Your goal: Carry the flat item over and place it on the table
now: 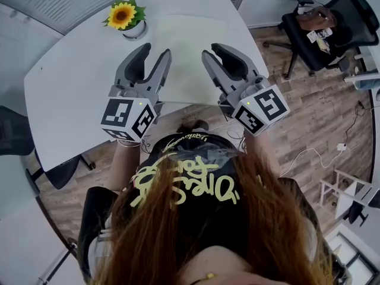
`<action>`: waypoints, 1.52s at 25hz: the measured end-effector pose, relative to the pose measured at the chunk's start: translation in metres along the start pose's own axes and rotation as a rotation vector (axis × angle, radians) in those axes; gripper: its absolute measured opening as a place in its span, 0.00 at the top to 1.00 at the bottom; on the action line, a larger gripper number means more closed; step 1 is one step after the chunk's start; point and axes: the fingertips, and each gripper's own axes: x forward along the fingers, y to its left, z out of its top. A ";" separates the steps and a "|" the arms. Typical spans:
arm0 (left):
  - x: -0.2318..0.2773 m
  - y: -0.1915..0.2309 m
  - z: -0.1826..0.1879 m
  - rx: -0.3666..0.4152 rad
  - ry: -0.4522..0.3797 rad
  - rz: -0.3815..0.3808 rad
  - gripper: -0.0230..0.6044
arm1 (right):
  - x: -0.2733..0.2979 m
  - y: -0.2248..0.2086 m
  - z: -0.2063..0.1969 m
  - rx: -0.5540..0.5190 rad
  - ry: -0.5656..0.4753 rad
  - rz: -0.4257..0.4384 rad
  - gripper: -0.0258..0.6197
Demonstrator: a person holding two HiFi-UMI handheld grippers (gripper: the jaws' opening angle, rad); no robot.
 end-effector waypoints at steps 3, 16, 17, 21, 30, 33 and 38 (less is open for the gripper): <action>-0.003 0.003 -0.001 -0.011 -0.001 -0.016 0.71 | -0.001 0.007 0.002 -0.007 -0.012 -0.014 0.84; -0.027 0.015 -0.007 0.003 -0.004 -0.046 0.90 | -0.003 0.038 -0.010 -0.026 -0.021 -0.077 0.93; -0.028 0.017 -0.007 0.003 -0.002 -0.047 0.90 | -0.002 0.039 -0.011 -0.024 -0.023 -0.085 0.93; -0.031 0.021 -0.006 0.010 -0.003 -0.054 0.95 | 0.000 0.041 -0.015 -0.015 -0.025 -0.114 0.95; -0.036 0.011 -0.001 -0.009 -0.016 -0.121 0.97 | -0.005 0.049 -0.014 -0.032 -0.018 -0.161 0.96; -0.036 0.007 -0.003 0.012 -0.017 -0.129 0.97 | -0.009 0.048 -0.019 -0.026 0.010 -0.187 0.96; -0.030 0.006 -0.004 0.015 -0.009 -0.122 0.97 | -0.012 0.042 -0.014 -0.020 -0.001 -0.197 0.96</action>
